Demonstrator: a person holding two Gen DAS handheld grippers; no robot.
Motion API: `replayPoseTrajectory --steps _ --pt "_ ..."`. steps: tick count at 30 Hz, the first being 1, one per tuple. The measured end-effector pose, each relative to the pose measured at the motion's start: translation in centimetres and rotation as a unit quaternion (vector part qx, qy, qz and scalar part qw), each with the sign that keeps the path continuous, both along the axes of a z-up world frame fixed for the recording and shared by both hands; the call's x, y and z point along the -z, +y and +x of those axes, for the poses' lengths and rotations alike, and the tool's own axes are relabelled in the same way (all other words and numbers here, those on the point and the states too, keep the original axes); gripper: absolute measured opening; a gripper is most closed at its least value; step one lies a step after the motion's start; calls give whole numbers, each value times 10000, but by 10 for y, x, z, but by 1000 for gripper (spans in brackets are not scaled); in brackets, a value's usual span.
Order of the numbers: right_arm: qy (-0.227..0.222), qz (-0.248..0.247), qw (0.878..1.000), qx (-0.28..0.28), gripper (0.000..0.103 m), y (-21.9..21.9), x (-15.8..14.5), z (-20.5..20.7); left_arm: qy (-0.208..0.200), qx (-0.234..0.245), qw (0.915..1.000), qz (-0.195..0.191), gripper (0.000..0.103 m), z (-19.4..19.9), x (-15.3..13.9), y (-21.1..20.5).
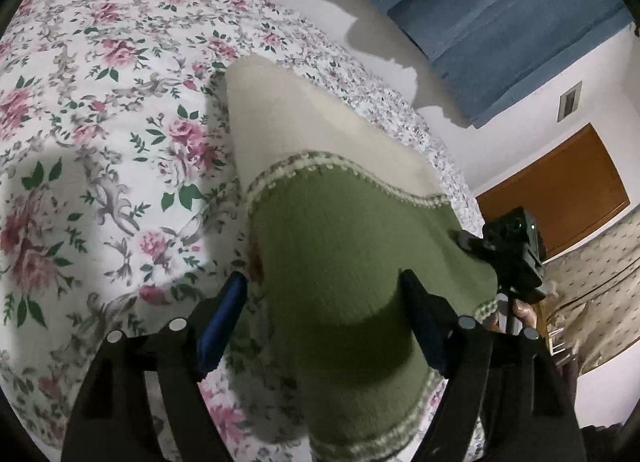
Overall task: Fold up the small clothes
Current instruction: 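Lower the held bundle onto the bedspread with both tools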
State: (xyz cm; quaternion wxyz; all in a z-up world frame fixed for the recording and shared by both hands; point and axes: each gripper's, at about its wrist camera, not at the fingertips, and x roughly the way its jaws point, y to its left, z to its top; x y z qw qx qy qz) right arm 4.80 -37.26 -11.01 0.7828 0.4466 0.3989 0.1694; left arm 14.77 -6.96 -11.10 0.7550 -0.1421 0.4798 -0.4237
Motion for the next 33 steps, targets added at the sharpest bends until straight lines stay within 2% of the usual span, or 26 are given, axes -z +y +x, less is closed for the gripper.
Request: replayPoseTrajectory --steps 2,3,8,10,15,16,18,19,23,26,28,29,30,33 --pt "101 86 9999 -3 45 -3 10 1 124 24 9999 -6 77 2 6 0" --pt "106 150 9998 -2 41 -5 14 3 170 34 9998 -19 77 2 9 -1" --pt "-7 279 9996 -19 34 -10 24 -2 16 30 10000 42 77 -4 8 -2" --pt "-99 278 9995 -84 35 -9 21 -3 -55 1 10000 24 77 -4 2 0" --pt "-208 429 9988 -70 49 -17 10 -13 -420 -27 9991 99 77 -4 -19 5" --pt "-253 424 9988 -36 49 -18 7 -13 -430 -39 9990 112 77 1 -19 6" --pt "-349 367 9987 -4 61 -22 -1 -8 -256 -80 9996 78 79 15 -15 4" --pt "-339 295 9990 19 62 -23 -3 -3 -92 -59 9999 -9 80 25 -11 2" --pt "-222 -58 9997 85 65 -24 -5 28 101 -137 9998 -134 80 51 -3 -6" --pt "-139 -38 9999 83 64 -25 1 48 108 -173 9998 -48 80 63 1 -13" --pt "-74 -13 9999 123 51 -27 6 56 96 -167 9998 66 80 65 3 -17" --pt "-18 20 9999 131 37 -28 9 60 67 -164 9998 100 80 66 4 -19" --pt "-1 116 9998 129 33 -30 13 59 23 -151 9998 139 80 66 4 -20" --pt "-44 253 9996 134 31 -33 18 56 -120 -128 9996 235 80 63 3 -22"
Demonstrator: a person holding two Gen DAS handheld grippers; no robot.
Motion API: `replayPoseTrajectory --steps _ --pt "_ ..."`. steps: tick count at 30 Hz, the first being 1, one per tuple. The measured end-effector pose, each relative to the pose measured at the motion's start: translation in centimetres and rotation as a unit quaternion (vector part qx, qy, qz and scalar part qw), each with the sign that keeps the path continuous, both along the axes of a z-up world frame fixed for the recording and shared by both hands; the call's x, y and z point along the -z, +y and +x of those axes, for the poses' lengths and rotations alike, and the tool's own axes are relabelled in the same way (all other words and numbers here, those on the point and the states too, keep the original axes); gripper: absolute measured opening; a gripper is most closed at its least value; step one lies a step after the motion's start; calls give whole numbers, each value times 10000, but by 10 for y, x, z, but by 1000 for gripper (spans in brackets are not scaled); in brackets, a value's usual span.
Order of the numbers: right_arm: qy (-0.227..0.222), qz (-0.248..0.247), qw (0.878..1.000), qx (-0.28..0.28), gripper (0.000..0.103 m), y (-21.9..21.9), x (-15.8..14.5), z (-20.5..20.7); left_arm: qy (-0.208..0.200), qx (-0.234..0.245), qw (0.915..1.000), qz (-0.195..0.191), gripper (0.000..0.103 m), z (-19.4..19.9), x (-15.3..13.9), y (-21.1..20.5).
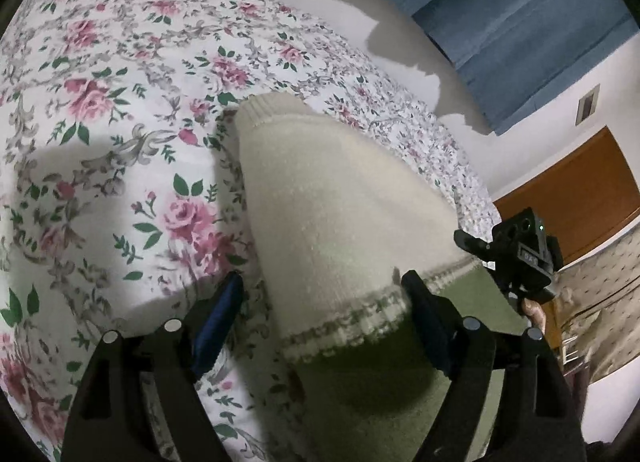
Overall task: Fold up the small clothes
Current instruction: 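Lower the held bundle onto the bedspread with both tools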
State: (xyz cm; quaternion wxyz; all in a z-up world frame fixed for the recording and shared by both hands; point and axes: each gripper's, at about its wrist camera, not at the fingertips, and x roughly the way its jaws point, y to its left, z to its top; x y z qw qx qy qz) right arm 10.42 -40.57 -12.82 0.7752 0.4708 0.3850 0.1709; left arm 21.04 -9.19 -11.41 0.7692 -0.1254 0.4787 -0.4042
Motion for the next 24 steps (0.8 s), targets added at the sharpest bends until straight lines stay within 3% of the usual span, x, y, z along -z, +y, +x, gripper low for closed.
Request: replayPoseTrajectory --steps 14,24 --pt "-75 256 9996 54 31 -3 7 1 -175 -17 9998 72 81 -2 -1 -2" --pt "-92 119 9998 107 38 -3 4 0 -249 -73 9995 198 81 -3 -3 -3"
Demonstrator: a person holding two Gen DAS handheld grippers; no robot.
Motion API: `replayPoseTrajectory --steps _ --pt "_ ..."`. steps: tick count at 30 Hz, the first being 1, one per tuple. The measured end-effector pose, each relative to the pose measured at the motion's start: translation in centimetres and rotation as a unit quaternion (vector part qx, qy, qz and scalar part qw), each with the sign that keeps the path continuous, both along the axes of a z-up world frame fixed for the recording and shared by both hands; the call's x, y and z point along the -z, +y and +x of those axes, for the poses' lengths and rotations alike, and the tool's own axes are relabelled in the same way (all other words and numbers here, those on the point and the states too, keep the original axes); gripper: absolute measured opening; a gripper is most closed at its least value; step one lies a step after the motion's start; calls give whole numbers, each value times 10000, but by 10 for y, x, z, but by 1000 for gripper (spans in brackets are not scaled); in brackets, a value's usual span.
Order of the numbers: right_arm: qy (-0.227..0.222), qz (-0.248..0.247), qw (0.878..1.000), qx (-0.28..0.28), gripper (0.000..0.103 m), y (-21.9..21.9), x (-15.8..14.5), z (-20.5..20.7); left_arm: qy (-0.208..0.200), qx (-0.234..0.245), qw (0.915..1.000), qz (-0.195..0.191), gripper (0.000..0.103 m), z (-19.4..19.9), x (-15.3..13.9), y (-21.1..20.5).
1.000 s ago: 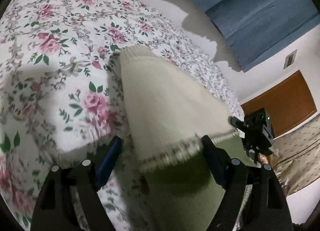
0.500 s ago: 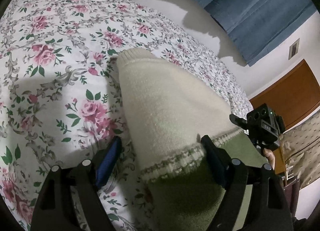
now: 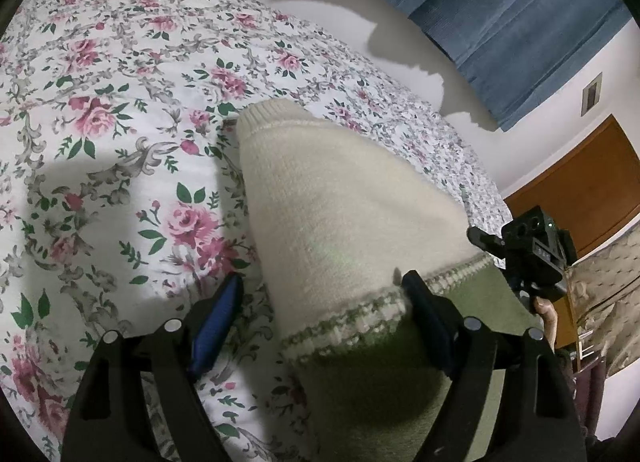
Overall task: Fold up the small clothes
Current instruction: 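Lower the held bundle onto the bedspread with both tools, then open both tools and release the folded bundle on the bedspread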
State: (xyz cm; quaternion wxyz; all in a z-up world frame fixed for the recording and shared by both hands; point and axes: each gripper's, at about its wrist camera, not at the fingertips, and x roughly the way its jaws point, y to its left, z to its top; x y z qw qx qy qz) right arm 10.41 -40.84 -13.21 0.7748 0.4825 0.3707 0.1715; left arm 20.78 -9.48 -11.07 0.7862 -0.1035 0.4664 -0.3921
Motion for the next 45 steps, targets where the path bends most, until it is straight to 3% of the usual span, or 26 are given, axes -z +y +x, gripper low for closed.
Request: replayPoseTrajectory --steps 8,19,30,42,45 --pt "55 -191 9997 116 45 0 -6 -3 -43 -99 9997 204 81 -2 -5 -1" --pt "286 -1224 9912 427 63 10 -27 -26 -391 -410 9964 636 81 -22 -19 1" --pt "367 -2506 9654 616 76 39 -58 -49 -958 -964 9832 1221 86 -60 -41 8" --pt "98 -3201 9447 710 81 81 -93 -86 -1185 -1155 9754 1455 86 -106 -59 20" --pt "40 -3390 9385 657 81 95 -102 -93 -1376 -1240 9700 1576 86 -117 -68 20"
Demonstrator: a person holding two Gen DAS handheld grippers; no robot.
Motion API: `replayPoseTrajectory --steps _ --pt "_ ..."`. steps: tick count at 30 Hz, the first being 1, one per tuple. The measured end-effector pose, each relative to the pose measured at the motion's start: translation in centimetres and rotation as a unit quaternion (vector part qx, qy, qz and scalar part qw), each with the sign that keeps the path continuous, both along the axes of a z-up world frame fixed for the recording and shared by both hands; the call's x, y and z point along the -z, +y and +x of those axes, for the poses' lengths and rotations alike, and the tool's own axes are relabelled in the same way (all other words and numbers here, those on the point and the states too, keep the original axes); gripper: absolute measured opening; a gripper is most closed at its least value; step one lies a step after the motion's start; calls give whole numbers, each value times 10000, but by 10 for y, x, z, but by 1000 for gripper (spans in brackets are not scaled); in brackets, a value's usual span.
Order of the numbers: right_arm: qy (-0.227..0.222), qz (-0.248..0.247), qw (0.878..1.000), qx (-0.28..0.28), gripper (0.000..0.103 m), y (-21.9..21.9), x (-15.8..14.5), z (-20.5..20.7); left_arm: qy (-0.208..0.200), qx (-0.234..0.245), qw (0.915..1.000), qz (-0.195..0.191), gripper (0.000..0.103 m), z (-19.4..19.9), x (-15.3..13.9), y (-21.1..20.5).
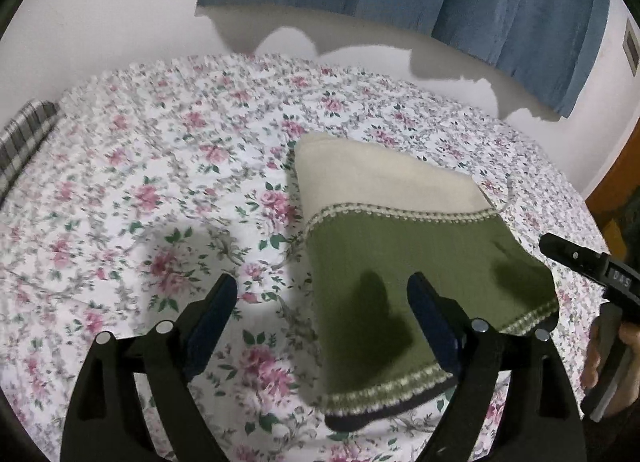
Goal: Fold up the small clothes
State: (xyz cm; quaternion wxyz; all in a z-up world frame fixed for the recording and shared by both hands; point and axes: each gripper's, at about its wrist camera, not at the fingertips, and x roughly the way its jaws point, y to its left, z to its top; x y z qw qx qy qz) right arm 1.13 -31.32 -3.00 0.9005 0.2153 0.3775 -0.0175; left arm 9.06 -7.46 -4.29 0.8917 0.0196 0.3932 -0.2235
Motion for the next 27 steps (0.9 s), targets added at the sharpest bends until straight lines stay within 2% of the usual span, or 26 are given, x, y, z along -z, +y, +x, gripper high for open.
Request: replayPoseTrajectory --steps 3,11,20,27 --pt "-73 -137 9999 -65 81 11 -10 -7 -211 -73 9996 175 86 -13 -9 0" --pt "-296 -504 9981 -180 82 40 -32 -31 -495 -177 9983 266 86 -44 -19 10" --pt "-426 -722 9962 -232 82 60 -44 -55 -501 -349 9979 218 86 -62 -21 15" --pt "-359 -725 9965 -212 82 67 -42 -65 -484 -453 9974 278 86 -73 -20 19"
